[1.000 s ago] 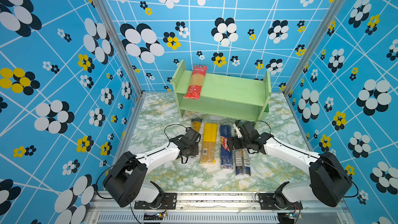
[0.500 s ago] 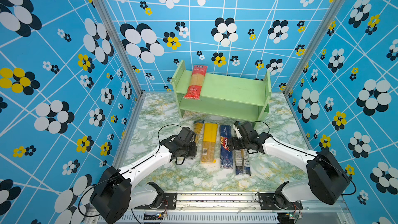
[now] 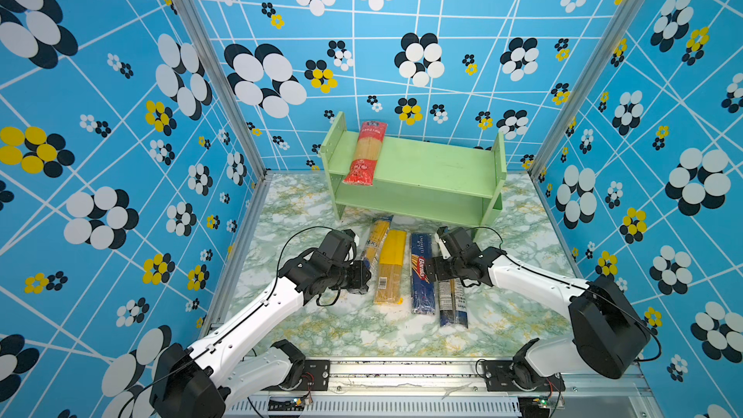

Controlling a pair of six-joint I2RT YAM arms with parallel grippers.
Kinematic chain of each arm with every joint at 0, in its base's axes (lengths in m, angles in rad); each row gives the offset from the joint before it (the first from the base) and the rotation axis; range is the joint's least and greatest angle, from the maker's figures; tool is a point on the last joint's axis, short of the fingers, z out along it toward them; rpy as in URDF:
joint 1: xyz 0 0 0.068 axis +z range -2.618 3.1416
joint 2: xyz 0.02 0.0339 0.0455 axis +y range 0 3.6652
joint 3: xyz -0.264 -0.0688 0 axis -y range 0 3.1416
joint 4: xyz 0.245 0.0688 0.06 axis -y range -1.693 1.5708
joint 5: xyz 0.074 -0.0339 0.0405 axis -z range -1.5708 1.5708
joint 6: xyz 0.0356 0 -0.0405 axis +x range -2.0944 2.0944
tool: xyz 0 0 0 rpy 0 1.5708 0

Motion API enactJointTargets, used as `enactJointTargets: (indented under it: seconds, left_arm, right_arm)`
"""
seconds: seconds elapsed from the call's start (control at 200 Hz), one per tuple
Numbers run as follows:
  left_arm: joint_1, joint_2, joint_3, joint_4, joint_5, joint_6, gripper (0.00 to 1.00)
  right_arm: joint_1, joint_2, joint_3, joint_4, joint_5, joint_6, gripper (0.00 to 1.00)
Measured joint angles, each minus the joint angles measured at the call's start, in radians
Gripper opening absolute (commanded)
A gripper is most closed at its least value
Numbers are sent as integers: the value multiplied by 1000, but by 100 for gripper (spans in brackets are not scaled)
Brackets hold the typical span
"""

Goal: Arrange pasta packages on shelves
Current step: Pick up the pasta bag from the center of the table.

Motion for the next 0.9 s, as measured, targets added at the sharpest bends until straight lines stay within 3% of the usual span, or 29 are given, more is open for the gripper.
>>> enactJointTargets:
  seconds: [0.57,0.9]
  left_arm:
    - [60,-124,111,-21,249,-51,0]
    - [136,-127,224,90,421,-138,0]
  right_arm:
    - [0,6,11,-4,3,-1,95]
    - [0,11,17,-22,6,-1,95]
